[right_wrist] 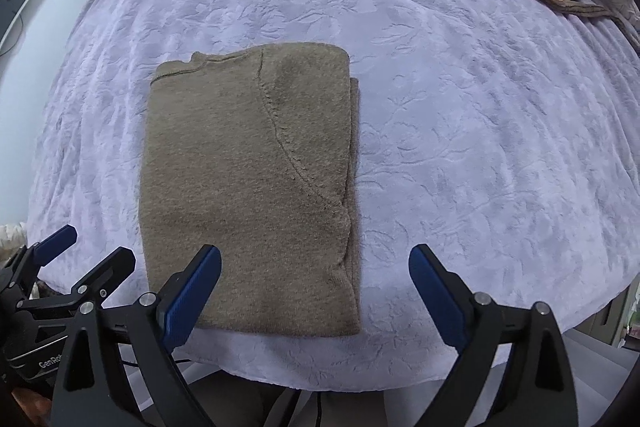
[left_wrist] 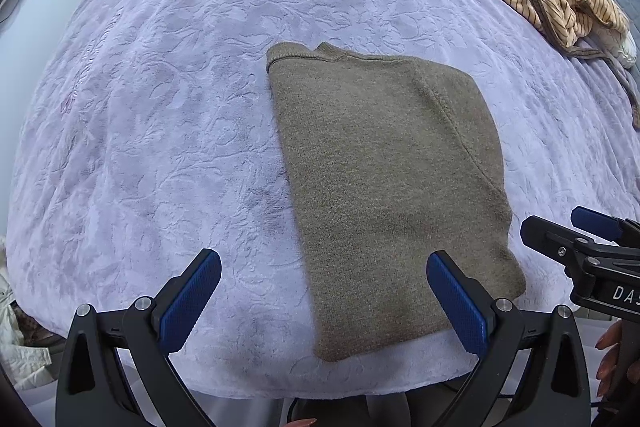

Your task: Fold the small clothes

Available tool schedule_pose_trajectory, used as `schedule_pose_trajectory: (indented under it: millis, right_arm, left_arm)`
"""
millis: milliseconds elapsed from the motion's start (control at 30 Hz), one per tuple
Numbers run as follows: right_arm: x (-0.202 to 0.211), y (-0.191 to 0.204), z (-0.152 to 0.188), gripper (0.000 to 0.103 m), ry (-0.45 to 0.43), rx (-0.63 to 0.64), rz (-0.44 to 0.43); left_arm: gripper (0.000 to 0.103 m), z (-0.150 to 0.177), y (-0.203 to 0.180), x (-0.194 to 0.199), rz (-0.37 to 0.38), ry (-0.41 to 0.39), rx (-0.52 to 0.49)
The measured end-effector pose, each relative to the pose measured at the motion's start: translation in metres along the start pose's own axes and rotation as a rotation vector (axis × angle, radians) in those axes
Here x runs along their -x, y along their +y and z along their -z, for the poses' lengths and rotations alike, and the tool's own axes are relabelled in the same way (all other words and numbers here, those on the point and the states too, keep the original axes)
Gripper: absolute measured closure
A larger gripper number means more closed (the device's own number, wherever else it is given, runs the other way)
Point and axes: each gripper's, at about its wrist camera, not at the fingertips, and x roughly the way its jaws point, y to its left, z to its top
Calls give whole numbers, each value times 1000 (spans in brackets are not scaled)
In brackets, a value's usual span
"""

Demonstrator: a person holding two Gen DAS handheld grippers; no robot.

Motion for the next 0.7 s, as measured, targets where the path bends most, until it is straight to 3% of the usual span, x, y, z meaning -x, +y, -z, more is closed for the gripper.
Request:
schedule_pose_trajectory:
  millis: [700]
  right_arm:
    - [0,6,1,7,-6,6,59]
  left_arm:
    - [0,1,0,1,-37,-12,-26]
